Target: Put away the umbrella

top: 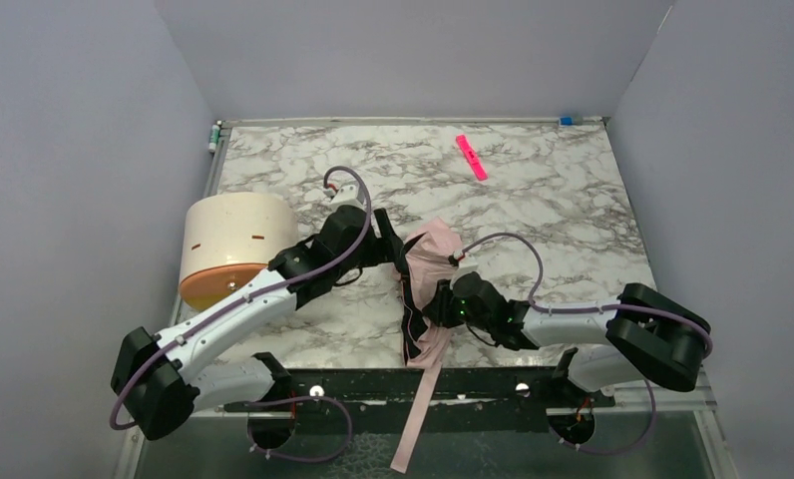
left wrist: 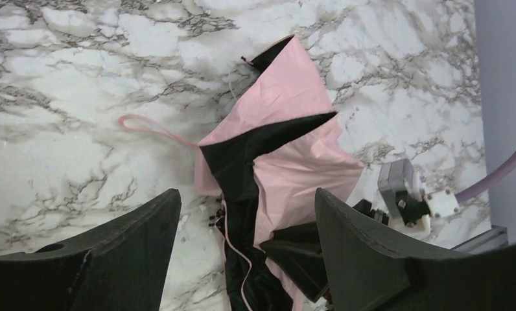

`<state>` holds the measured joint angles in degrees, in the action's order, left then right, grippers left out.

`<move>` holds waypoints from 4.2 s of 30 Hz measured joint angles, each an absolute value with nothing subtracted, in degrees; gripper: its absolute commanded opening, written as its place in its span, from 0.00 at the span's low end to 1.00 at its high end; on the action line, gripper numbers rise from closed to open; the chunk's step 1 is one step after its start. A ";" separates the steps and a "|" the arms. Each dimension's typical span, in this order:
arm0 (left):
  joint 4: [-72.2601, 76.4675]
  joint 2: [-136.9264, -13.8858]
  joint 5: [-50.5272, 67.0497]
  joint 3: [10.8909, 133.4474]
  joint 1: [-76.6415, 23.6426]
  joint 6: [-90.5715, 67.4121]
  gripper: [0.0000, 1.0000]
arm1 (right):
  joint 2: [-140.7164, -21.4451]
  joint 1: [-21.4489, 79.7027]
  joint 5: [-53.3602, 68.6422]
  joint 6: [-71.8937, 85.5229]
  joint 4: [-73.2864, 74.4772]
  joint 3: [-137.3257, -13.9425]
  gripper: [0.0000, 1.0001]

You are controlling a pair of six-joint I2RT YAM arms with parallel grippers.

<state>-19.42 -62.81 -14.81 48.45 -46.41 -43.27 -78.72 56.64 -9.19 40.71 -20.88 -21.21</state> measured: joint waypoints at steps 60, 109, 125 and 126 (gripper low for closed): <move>18.02 -83.24 8.21 37.95 -33.32 -61.21 0.00 | -78.24 56.53 -7.66 38.92 -23.94 -19.25 0.30; -15.11 -86.65 15.88 73.82 -30.13 -33.67 0.99 | -79.81 56.53 -7.57 38.94 -22.55 -21.17 0.30; -29.76 -101.56 6.96 90.76 -37.19 -30.44 0.99 | -80.64 56.53 -7.60 38.94 -22.63 -21.63 0.30; -30.81 -102.59 6.79 91.79 -37.39 -29.74 0.99 | -80.77 56.53 -7.60 38.94 -22.68 -21.85 0.30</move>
